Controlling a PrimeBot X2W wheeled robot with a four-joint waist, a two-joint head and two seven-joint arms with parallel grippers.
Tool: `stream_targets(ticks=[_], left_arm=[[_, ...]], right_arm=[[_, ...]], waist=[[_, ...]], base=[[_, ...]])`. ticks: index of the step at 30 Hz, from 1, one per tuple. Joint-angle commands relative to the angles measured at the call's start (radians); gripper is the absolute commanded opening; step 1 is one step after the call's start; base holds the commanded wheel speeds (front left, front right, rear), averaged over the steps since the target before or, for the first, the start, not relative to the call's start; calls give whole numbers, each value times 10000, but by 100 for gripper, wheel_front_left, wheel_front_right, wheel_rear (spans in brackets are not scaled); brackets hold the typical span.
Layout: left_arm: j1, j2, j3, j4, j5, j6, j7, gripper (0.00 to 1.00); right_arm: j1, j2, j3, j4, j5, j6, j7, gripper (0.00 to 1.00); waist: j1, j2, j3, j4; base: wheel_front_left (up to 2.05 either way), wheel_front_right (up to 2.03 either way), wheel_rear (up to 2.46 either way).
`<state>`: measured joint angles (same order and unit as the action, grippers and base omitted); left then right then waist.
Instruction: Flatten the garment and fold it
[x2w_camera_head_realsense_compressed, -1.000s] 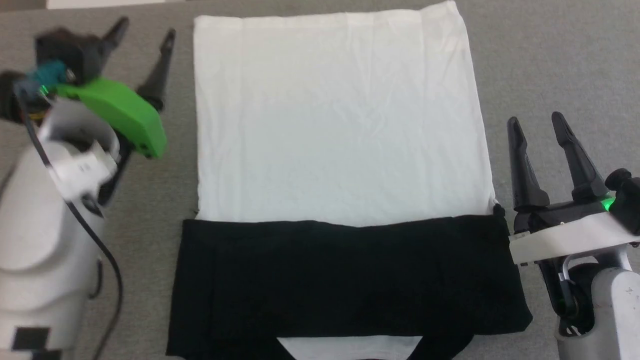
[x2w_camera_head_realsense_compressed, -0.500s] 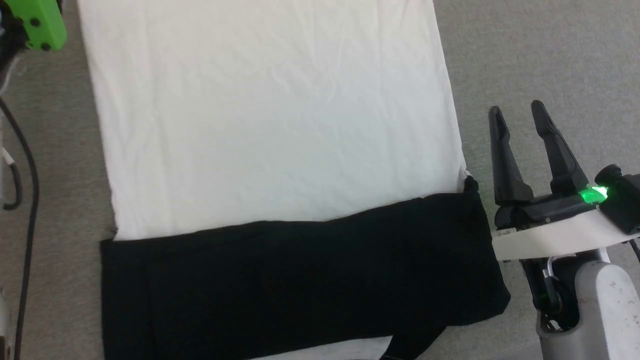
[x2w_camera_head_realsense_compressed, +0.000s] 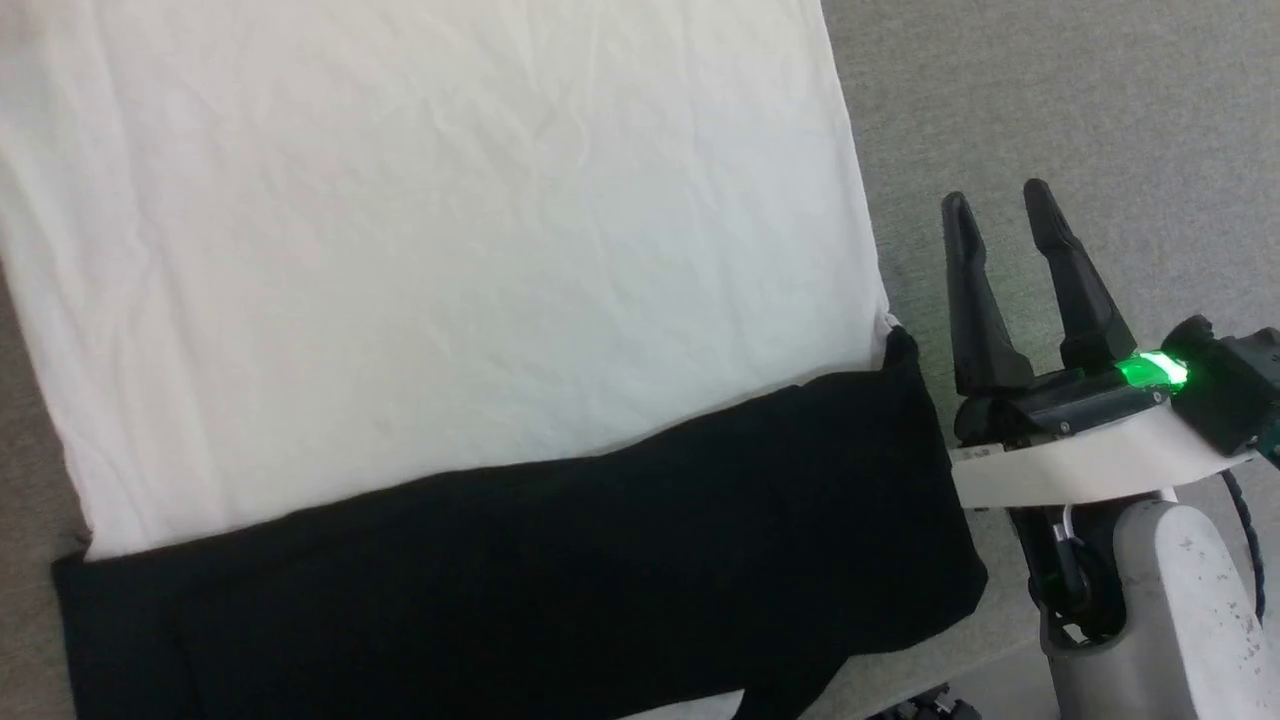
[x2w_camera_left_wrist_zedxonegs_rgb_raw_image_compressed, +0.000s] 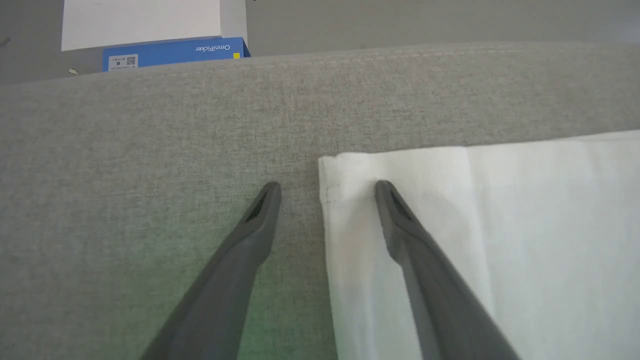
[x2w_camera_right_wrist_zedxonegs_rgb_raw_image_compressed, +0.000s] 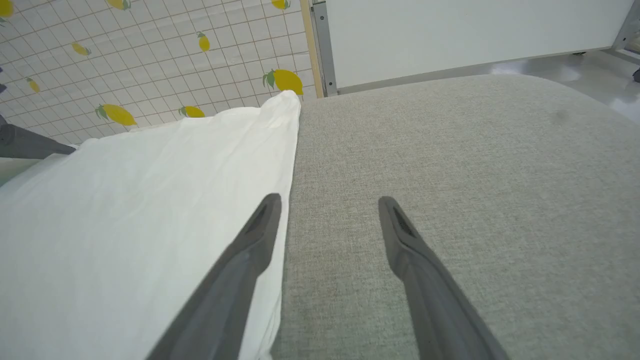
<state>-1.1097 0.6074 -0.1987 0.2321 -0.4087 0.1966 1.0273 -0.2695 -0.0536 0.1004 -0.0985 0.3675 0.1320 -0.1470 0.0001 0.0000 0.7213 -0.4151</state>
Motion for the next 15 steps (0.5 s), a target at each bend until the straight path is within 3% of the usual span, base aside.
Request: stream_targets(ticks=[1,2,3,4,5,10,15], left_arm=[[216,50,-92,117,6,86,336,100],[273,91,-107,35,-30,111,565,100],[315,135,-122,-72,-55,127,750,48],[338,189,-147,-182,-50,107,832,31],[352,240,-141,-331,-40,98,818,0],[299,320,-202,-742,114,-132,2,0],[108,114,-396,-676,54,-463,-567,0]], right_arm=[[-169,31,44,65,61,-13,-97,100],[-192,32,57,102,71,-13,-115,100],[-219,32,57,122,72,-13,-124,100],[-245,32,54,132,60,-13,-123,100],[-290,32,55,145,17,-13,-103,100],[-1144,-252,97,61,-297,-13,240,100],[-3577,-700,64,507,-259,-13,1808,100]], waist=[[-1,0,189,-180],[-1,0,210,-185],[-1,0,231,-185],[-1,0,249,-180],[-1,0,274,-168],[-1,0,368,-22],[-1,0,423,297]], base=[[0,0,0],[0,0,0],[0,0,0],[0,0,0],[0,0,0],[0,0,0],[0,0,0]])
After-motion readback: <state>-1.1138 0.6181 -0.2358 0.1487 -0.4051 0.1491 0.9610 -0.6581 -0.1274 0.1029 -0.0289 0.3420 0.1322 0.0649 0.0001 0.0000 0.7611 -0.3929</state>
